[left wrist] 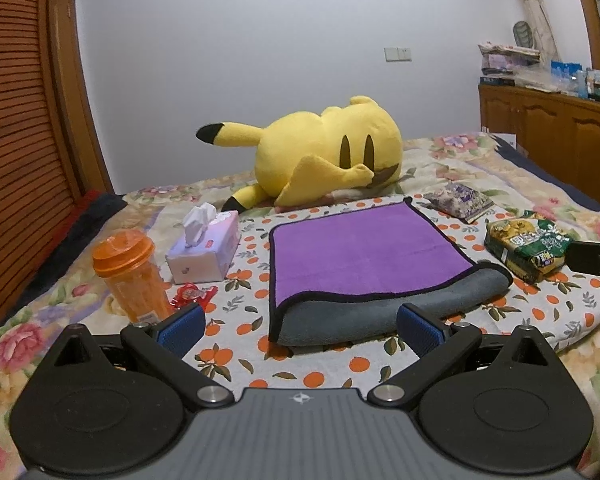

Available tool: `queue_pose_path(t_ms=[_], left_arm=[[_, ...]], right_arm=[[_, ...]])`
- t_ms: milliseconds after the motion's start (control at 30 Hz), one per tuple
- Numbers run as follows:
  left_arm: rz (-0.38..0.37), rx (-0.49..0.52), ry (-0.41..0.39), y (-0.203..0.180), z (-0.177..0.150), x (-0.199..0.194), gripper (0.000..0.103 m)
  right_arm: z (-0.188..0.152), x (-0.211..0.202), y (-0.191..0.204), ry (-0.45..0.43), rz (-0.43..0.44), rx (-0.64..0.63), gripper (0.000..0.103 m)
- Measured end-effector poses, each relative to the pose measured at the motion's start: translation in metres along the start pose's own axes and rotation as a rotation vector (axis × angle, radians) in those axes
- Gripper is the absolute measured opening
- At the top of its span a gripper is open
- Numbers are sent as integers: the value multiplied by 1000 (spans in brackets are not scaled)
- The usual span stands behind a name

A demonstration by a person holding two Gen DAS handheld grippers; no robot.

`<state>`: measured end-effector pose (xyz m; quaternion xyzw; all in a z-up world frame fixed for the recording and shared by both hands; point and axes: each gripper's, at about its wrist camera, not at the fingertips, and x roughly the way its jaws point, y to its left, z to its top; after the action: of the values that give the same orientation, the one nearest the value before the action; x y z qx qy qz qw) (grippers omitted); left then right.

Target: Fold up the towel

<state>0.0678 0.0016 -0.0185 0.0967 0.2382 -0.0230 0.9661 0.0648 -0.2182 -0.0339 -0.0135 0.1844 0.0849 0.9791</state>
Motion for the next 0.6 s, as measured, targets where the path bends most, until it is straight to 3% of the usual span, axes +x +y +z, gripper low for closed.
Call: queue_pose_path(t_ms=[600], left_arm=[[-13, 4, 47, 6, 7, 36, 103]], right_arm=[[6, 40, -7, 43, -3, -29, 103]])
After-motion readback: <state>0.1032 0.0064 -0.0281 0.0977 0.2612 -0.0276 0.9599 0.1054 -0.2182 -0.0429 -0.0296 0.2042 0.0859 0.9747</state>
